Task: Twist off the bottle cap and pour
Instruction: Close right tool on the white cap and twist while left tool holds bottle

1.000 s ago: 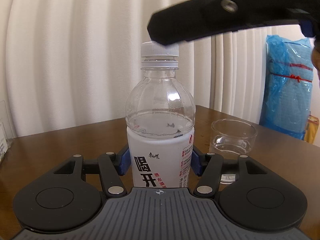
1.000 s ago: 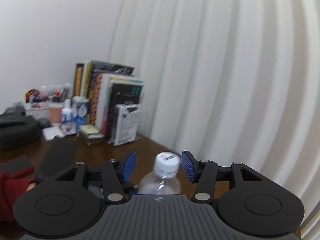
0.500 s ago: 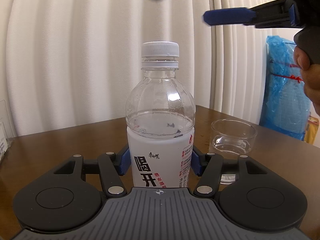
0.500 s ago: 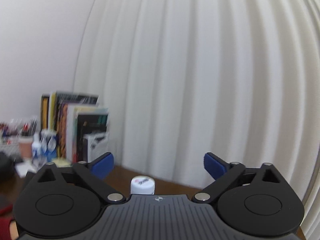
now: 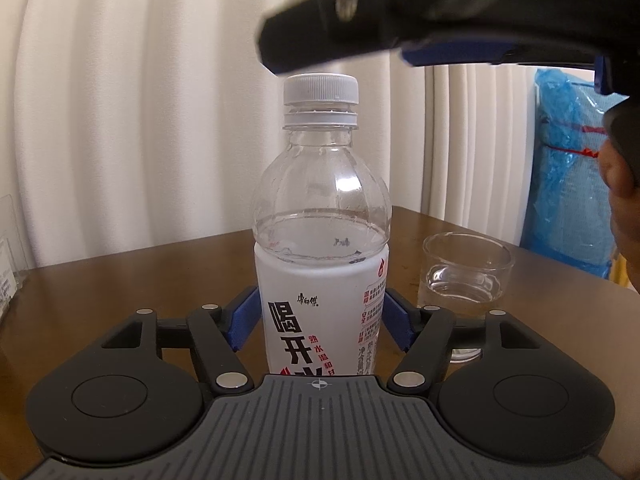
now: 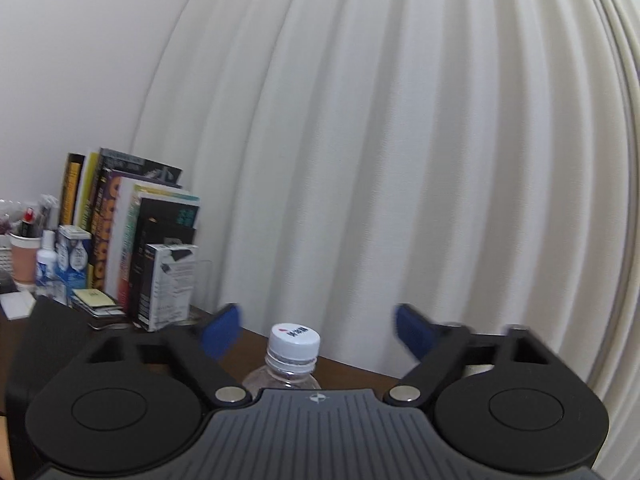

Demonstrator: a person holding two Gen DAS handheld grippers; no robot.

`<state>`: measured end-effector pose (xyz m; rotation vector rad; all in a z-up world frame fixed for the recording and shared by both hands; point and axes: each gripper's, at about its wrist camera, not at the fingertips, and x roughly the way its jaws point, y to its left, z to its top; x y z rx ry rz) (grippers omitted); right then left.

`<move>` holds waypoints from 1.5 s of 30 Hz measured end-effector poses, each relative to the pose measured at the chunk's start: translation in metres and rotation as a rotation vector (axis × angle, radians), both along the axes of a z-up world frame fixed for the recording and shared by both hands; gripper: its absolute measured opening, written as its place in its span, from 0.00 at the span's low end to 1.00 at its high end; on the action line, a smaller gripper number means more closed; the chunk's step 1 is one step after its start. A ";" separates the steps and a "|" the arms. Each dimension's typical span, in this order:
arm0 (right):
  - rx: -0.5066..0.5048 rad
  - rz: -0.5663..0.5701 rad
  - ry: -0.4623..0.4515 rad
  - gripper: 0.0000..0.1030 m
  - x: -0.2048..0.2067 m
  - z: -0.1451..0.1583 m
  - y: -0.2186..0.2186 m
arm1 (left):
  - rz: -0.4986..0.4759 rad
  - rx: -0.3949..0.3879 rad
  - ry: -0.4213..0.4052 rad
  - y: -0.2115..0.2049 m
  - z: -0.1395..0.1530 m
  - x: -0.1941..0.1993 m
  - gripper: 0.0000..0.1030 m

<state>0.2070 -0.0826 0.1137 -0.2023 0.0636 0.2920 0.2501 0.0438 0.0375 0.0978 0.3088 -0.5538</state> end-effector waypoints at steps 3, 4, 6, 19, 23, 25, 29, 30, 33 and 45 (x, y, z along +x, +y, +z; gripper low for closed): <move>0.028 0.008 0.046 0.44 0.004 -0.001 -0.003 | 0.002 -0.002 0.000 0.001 0.000 0.000 0.69; 0.024 0.011 0.046 0.43 0.004 -0.002 -0.002 | 0.002 -0.003 0.000 0.002 0.000 -0.001 0.69; 0.016 0.018 0.048 0.42 0.003 -0.004 -0.001 | 0.002 -0.004 0.000 0.001 0.000 0.000 0.69; 0.001 0.108 0.093 0.31 0.010 0.003 -0.007 | -0.012 -0.012 -0.011 0.001 -0.003 0.003 0.57; 0.016 0.197 0.145 0.31 0.020 0.010 -0.021 | -0.014 -0.014 -0.008 0.002 -0.002 0.003 0.56; 0.027 0.250 0.170 0.31 0.027 0.013 -0.029 | -0.015 -0.014 -0.008 0.003 -0.002 0.004 0.56; 0.033 0.403 0.220 0.31 0.045 0.018 -0.049 | -0.017 -0.016 -0.008 0.002 -0.003 0.005 0.56; 0.036 0.432 0.231 0.31 0.049 0.019 -0.052 | -0.017 -0.016 -0.008 0.003 -0.003 0.006 0.56; 0.053 0.524 0.279 0.31 0.063 0.023 -0.063 | -0.018 -0.012 -0.010 0.003 -0.005 0.005 0.56; 0.065 0.531 0.206 0.51 0.057 0.021 -0.065 | -0.016 -0.012 -0.008 0.002 -0.006 0.010 0.56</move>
